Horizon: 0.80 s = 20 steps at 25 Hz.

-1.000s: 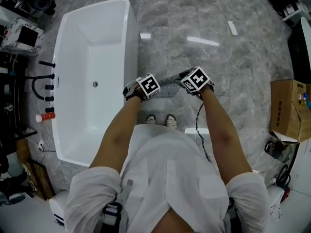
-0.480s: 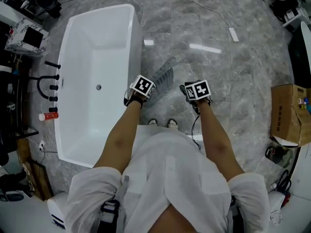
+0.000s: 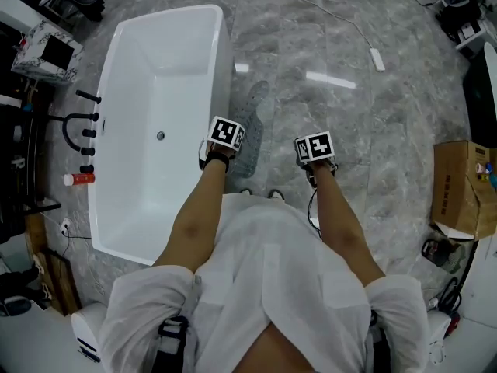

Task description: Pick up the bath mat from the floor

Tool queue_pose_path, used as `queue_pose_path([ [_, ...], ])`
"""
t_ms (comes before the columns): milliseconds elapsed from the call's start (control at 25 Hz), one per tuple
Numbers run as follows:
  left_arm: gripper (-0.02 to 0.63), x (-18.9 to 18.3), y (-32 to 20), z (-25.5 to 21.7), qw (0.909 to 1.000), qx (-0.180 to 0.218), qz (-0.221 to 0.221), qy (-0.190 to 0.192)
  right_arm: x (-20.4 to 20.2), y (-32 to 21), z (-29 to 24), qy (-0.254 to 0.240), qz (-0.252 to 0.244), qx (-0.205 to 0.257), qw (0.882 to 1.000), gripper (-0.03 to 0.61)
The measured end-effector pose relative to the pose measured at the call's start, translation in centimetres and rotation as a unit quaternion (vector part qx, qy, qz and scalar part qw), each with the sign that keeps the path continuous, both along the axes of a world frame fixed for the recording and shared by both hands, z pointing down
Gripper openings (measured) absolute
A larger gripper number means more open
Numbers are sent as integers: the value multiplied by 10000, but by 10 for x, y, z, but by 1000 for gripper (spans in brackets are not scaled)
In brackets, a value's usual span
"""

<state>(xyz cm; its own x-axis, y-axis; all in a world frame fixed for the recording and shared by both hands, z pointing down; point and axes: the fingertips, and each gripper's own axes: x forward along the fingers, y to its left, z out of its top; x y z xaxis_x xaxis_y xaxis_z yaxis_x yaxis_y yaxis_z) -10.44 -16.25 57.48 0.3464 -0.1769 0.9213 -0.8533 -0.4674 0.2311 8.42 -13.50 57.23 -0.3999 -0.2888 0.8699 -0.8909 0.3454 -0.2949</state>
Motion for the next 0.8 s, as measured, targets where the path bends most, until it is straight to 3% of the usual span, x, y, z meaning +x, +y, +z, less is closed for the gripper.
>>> queue_pose_path([
  [800,26,-14,4,6,9999,-151,18,74,-14,-3,6,105,-65,-98,9999,26],
])
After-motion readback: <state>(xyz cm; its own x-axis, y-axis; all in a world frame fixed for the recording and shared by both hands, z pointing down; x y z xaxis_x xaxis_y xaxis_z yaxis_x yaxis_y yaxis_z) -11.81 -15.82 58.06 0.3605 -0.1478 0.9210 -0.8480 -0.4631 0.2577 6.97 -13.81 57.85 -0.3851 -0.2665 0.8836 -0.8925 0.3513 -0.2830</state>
